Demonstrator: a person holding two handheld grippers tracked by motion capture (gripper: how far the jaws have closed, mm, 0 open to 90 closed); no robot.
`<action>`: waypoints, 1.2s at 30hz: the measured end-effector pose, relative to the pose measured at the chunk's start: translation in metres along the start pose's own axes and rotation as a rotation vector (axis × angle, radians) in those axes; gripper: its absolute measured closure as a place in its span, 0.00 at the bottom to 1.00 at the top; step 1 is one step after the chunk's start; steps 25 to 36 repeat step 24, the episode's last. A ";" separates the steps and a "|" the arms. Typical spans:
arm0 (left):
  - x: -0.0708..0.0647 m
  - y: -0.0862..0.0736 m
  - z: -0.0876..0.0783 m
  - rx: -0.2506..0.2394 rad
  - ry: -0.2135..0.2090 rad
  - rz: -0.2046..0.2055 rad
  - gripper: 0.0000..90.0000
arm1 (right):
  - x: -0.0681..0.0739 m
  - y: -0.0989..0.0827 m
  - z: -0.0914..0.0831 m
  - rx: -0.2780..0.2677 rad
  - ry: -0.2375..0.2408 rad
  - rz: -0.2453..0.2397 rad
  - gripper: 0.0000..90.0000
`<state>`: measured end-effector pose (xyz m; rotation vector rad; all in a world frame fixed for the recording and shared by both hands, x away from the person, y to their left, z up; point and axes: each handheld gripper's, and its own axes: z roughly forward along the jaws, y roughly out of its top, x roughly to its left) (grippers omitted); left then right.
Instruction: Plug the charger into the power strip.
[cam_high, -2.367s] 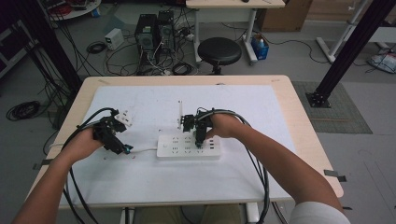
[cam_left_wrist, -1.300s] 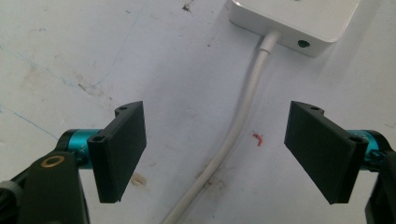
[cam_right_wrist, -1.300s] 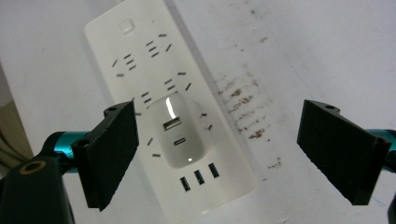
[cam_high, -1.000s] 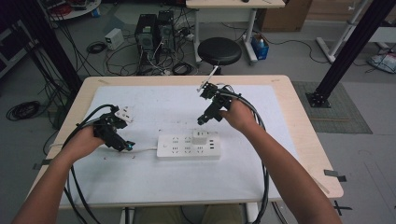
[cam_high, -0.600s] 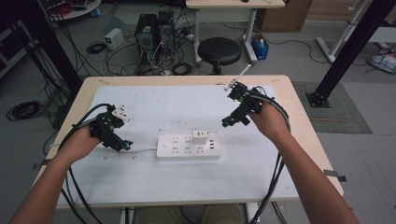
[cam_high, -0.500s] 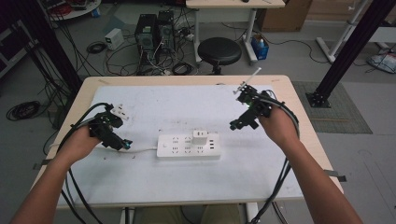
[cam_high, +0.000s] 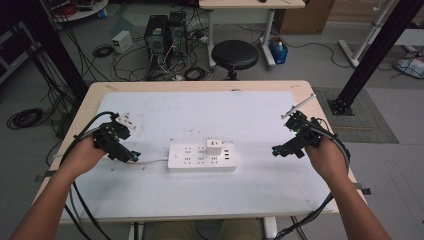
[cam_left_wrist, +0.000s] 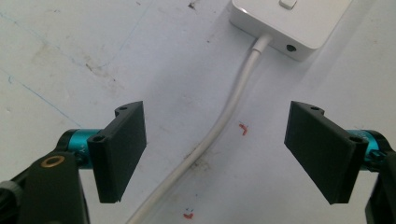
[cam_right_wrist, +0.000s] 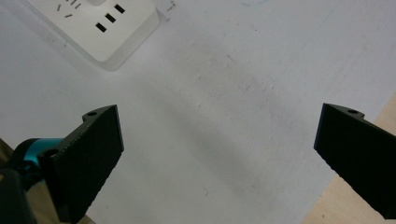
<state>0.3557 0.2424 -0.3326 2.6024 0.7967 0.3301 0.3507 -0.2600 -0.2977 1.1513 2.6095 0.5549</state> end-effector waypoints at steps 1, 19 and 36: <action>-0.001 0.000 0.001 -0.007 0.001 -0.006 0.23 | 0.000 -0.002 0.000 -0.002 0.002 0.000 0.01; -0.002 -0.006 -0.001 -0.021 0.021 -0.042 0.23 | 0.000 -0.019 0.010 -0.021 0.016 0.022 0.01; -0.002 -0.008 0.003 -0.014 0.005 -0.048 0.23 | -0.002 -0.022 0.012 -0.034 0.016 0.031 0.01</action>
